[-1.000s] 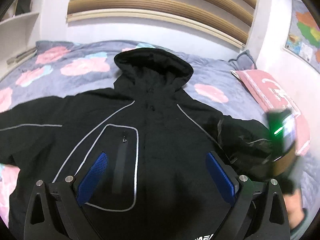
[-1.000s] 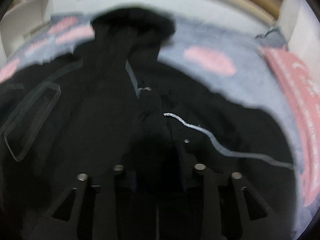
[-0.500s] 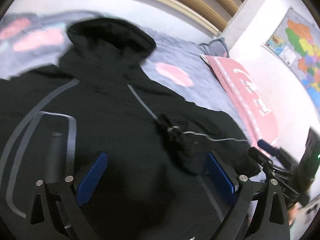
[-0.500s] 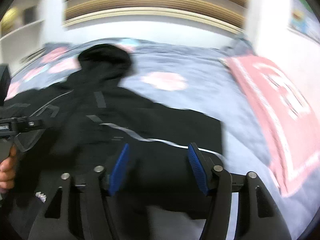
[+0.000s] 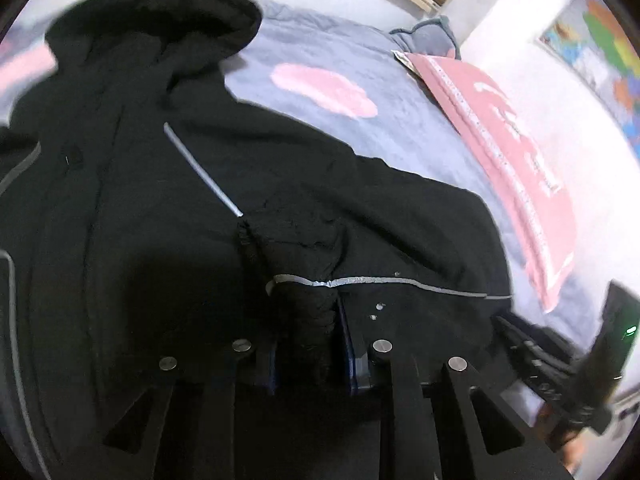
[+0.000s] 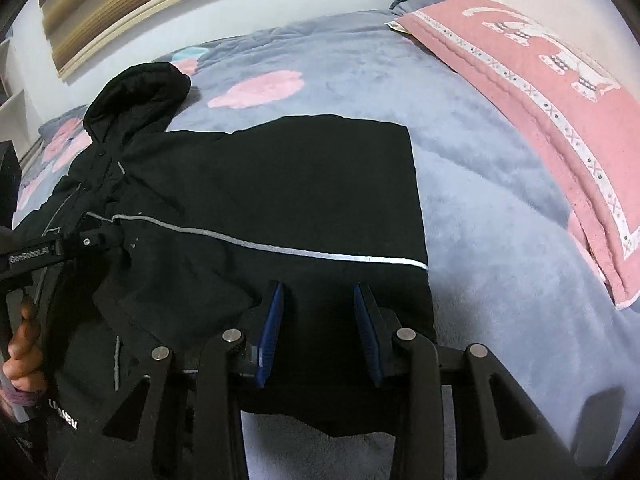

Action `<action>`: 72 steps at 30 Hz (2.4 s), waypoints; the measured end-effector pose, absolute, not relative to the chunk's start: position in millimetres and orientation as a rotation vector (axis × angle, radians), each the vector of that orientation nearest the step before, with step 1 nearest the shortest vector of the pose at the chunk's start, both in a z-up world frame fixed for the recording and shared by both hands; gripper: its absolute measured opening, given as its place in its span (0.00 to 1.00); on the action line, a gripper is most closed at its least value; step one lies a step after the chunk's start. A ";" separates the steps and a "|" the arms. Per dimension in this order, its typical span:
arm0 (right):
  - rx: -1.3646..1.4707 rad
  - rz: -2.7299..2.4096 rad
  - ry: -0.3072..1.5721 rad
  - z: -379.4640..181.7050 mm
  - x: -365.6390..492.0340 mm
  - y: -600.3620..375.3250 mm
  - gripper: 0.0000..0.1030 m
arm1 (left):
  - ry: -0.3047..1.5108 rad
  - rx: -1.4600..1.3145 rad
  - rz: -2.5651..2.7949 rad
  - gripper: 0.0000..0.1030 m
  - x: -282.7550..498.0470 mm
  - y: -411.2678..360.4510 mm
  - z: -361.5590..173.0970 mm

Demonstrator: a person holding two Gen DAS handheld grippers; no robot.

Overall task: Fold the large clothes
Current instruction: 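Grasp the cuff of the other sleeve with the left gripper, then lift the sleeve with the left gripper and fold it across the jacket body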

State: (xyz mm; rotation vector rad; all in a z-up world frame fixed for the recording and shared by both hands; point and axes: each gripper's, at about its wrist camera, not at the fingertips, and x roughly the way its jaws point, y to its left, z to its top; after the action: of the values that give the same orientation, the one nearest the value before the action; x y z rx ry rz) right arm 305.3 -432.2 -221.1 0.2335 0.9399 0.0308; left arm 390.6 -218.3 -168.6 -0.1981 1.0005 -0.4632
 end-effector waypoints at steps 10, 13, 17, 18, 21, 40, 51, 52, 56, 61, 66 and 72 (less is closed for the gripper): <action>0.258 0.069 0.880 -166.9 281.3 -427.8 0.57 | 0.802 -0.191 -0.496 0.23 365.0 -168.6 -91.7; 0.213 0.080 0.861 -146.8 280.7 -411.1 0.57 | 0.757 -0.191 -0.462 0.23 356.6 -128.1 -72.9; 0.195 0.154 0.889 -137.9 297.1 -377.0 0.57 | 0.720 -0.219 -0.373 0.23 347.9 -66.7 -60.0; 0.189 0.165 0.895 -138.2 300.5 -369.1 0.57 | 0.720 -0.223 -0.354 0.23 343.7 -51.4 -59.9; 0.169 0.221 0.924 -143.8 317.2 -334.3 0.57 | 0.756 -0.232 -0.256 0.23 331.8 -2.6 -70.5; 0.055 0.307 0.964 -127.7 321.7 -233.8 0.55 | 0.699 -0.513 -0.223 0.74 282.9 102.6 -80.9; 0.150 0.326 0.950 -135.0 327.6 -176.4 0.56 | 0.940 -0.437 -0.179 0.65 327.7 54.9 -171.1; 0.148 0.305 0.972 -152.5 331.1 -173.3 0.56 | 0.935 -0.436 -0.181 0.65 329.2 52.8 -176.0; 0.137 0.248 1.013 -208.8 339.3 -175.8 0.57 | 0.938 -0.397 -0.185 0.65 332.4 45.9 -176.4; 0.159 0.273 0.863 -220.0 318.0 -181.5 0.61 | 0.874 -0.449 -0.220 0.66 320.1 62.1 -154.6; 0.163 0.278 0.837 -224.6 316.3 -181.8 0.63 | 0.706 -0.445 -0.097 0.66 282.6 131.7 -99.6; 0.155 0.277 0.828 -225.5 318.2 -176.9 0.66 | 0.606 -0.469 0.232 0.67 231.2 277.5 -92.2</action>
State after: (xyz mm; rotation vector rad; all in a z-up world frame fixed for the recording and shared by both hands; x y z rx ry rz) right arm 318.2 -176.9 -225.5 0.1546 0.8280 0.2771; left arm 231.2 277.5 -92.2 -0.4691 0.6056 0.2319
